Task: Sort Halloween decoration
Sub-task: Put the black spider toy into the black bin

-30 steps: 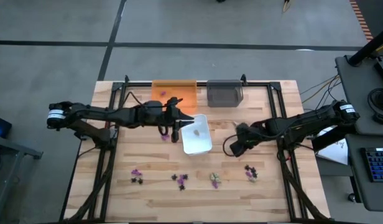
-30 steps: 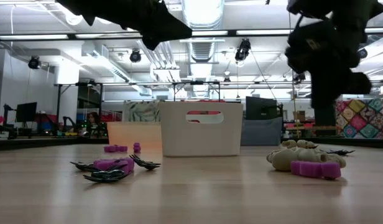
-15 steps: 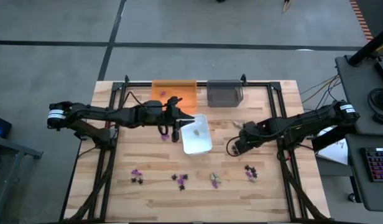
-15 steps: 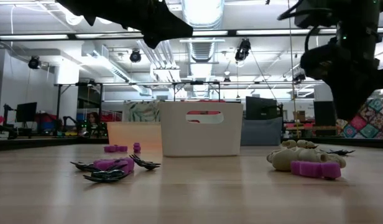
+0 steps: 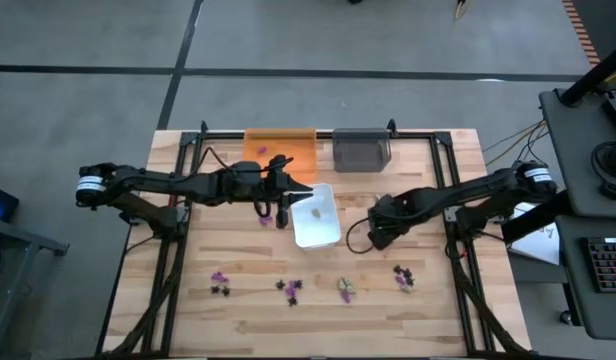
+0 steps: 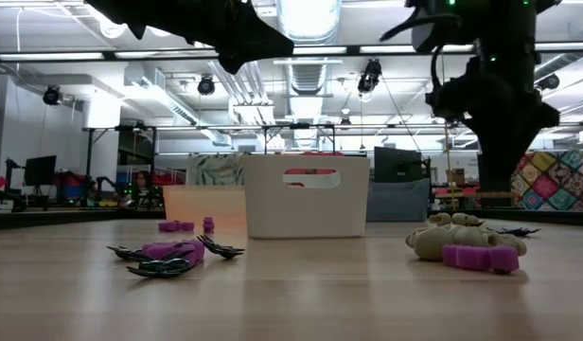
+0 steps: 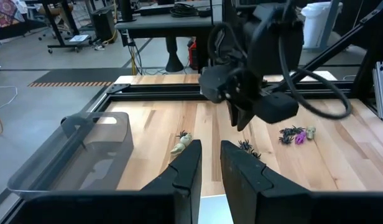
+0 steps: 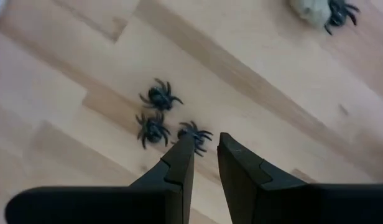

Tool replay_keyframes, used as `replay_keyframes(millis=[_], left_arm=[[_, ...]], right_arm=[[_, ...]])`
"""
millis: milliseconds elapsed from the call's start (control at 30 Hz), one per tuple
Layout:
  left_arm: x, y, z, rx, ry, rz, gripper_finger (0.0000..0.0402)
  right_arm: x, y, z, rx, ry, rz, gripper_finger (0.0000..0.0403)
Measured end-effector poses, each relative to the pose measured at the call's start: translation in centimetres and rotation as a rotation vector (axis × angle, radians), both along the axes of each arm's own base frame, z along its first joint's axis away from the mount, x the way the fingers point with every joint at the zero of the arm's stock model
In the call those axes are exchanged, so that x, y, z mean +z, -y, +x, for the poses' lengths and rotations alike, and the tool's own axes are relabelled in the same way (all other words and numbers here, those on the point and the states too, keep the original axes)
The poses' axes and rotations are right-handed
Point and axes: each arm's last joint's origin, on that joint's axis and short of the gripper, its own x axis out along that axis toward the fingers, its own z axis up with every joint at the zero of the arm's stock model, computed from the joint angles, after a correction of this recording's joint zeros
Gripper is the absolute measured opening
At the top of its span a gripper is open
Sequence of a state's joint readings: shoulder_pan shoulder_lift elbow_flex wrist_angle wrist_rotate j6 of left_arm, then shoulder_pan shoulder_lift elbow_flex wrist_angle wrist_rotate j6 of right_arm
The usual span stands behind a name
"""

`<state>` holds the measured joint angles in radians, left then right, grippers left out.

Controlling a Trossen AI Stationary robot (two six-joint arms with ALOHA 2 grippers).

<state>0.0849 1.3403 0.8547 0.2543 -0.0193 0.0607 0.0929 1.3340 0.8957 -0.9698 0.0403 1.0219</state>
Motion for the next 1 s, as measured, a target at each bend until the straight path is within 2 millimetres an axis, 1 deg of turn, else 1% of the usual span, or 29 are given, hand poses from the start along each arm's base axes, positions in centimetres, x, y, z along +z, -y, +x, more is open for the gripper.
replay_keyframes(millis=[67,133,200,233,300,400,600,700,867,1000], left_arm=[[0.0,0.0,0.0,0.000,0.000,0.000,0.0041],[0.0,0.0,0.0,0.000,-0.001,0.000,0.0041],[0.0,0.0,0.0,0.000,-0.001,0.000,0.0041],[0.0,0.0,0.0,0.000,-0.001,0.000,0.0041],[0.0,0.0,0.0,0.000,-0.003,0.000,0.0041],[-0.1,0.0,0.0,0.000,-0.011,-0.001,0.0041],[-0.1,0.0,0.0,0.000,-0.010,-0.001,0.0041],[-0.1,0.0,0.0,-0.001,-0.010,-0.001,0.0041],[-0.1,0.0,0.0,-0.001,-0.010,-0.001,0.0041],[-0.1,0.0,0.0,-0.001,-0.011,-0.001,0.0041]], right_arm=[[0.0,-0.1,0.6,0.140,-0.018,0.017,0.0063],[0.0,-0.5,1.0,0.373,-0.020,0.047,0.0063],[-0.2,-1.2,1.0,0.601,-0.028,0.053,0.0063],[-0.2,-1.5,1.0,0.686,-0.029,0.046,0.0063],[-0.2,-1.8,0.9,0.791,-0.025,0.032,0.0063],[-0.1,-1.7,0.8,0.827,-0.031,0.002,0.0063],[-0.2,-1.8,0.7,0.884,-0.033,-0.001,0.0067],[-0.2,-1.7,0.7,0.881,-0.038,-0.016,0.0085],[-0.4,-1.7,0.7,0.878,-0.055,-0.049,0.0130],[-1.2,-1.8,0.8,0.882,-0.089,-0.038,0.0152]])
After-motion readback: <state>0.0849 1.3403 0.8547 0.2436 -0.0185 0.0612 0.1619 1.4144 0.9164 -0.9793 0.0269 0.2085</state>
